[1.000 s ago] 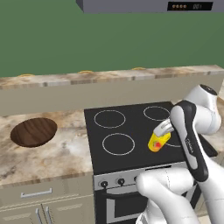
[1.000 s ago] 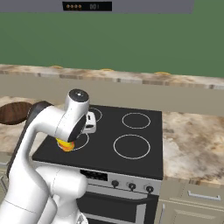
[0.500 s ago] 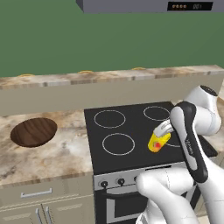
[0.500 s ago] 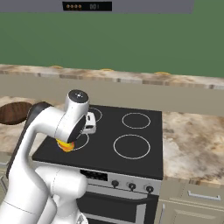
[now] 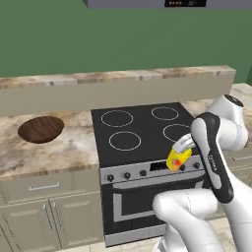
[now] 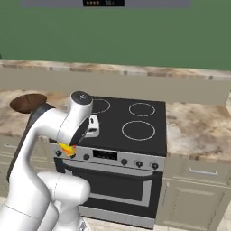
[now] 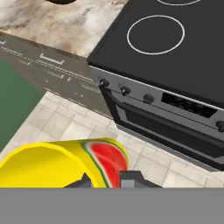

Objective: Pick the cup and bowl from the counter and place them on the counter next to the sink.

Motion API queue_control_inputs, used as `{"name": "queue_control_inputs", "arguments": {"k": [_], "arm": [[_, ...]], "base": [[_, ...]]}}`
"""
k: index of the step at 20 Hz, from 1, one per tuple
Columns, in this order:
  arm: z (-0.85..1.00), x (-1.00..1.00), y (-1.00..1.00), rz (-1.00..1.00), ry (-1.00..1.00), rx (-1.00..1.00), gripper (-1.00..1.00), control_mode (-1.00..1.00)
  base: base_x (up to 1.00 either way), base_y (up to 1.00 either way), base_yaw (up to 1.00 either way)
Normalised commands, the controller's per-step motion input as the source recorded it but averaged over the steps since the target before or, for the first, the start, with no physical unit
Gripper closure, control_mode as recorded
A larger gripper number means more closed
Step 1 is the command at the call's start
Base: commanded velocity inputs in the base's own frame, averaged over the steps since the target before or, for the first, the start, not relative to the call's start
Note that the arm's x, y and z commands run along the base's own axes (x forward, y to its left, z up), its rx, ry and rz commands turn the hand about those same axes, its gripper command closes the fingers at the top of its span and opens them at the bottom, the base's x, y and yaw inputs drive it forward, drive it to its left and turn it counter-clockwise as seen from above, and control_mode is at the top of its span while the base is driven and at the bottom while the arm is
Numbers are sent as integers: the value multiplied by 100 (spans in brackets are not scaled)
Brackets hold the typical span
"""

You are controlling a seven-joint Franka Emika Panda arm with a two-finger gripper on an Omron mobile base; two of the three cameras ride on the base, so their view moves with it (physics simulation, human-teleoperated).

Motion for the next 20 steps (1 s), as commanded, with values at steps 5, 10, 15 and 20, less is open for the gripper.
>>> {"name": "queue_control_inputs", "arguments": {"k": [5,10,15,20], "arm": [[0,0,0,0,0,0,100,100],[0,0,0,0,0,0,100,100],[0,0,0,0,0,0,100,100],[0,0,0,0,0,0,100,100]], "base": [[-21,-2,5],[0,4,57],[0,0,80],[0,0,80]]}}
